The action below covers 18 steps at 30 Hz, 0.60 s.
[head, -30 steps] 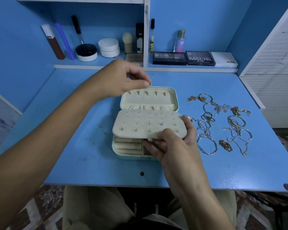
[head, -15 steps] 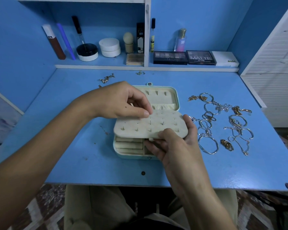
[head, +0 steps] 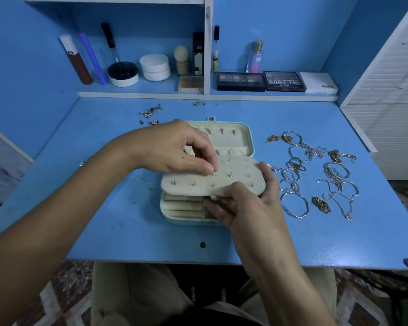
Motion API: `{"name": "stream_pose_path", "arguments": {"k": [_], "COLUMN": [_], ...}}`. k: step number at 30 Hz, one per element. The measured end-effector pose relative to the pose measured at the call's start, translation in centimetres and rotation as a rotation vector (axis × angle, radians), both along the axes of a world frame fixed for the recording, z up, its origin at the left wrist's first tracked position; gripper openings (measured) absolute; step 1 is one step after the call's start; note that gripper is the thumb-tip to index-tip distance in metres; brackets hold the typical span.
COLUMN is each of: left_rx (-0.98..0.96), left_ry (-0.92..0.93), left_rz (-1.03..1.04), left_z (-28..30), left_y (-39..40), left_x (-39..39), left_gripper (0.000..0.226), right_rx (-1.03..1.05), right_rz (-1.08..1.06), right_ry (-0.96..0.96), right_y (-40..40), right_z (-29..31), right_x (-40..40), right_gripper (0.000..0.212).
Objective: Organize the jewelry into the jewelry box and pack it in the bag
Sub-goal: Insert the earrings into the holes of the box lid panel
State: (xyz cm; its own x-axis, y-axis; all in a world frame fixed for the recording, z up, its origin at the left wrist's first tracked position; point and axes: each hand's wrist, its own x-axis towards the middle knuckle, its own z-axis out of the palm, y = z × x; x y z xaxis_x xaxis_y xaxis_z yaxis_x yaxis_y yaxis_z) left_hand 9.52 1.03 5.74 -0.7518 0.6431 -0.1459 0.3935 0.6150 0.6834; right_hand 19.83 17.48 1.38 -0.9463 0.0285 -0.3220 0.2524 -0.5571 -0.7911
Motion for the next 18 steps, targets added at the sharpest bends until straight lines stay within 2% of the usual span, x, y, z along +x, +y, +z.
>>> {"name": "stream_pose_path", "arguments": {"k": [18], "left_rx": [-0.07], "left_ry": [-0.025], "left_rz": [0.008], "left_z": [0.44], "left_y": [0.57], "left_x": [0.04], "left_gripper": [0.006], "right_rx": [0.005], "right_rz": [0.002], "right_ry": [0.007], "right_y": [-0.02], "right_z": [-0.17], "right_x": [0.0], "right_gripper": [0.061]}}
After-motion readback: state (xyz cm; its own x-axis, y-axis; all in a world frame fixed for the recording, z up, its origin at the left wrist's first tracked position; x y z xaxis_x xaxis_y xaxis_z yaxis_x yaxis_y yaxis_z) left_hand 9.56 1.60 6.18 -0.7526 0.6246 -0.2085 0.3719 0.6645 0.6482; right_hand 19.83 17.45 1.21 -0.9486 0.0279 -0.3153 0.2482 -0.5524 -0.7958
